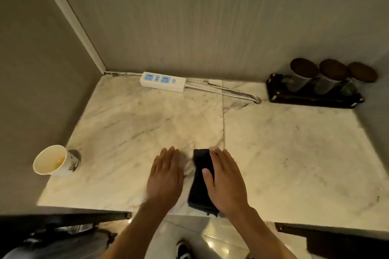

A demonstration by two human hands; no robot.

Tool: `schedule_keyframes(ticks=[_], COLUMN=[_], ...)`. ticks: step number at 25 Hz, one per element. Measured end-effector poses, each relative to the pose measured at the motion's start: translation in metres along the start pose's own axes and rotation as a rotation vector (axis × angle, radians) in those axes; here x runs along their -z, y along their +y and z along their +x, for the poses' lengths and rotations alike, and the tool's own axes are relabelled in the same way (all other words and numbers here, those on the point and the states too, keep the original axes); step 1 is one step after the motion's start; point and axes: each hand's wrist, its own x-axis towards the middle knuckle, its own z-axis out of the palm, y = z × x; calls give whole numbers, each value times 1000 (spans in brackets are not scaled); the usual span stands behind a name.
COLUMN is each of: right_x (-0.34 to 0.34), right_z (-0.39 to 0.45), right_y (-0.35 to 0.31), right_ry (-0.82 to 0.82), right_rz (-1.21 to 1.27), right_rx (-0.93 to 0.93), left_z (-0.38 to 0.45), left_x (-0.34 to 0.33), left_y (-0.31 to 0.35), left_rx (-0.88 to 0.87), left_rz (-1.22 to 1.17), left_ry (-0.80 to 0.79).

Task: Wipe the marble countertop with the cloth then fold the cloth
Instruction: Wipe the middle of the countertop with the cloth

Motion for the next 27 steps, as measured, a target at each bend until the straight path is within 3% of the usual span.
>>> schedule_keyframes(ticks=[8,13,27], right_x=[-47,-62,-65], right_z=[13,13,-23], right_y=[-18,-31,-1], right_ry=[-11,98,105], right_rz=[-28,-54,-101], right_rx=[-38,-114,-43], left_z=[-4,-3,-5], left_x=[-25,-32,-32], left_y=[-9,-11,-2], left_rx=[25,35,22], left_rz=[112,144,137], left_ry=[17,36,76])
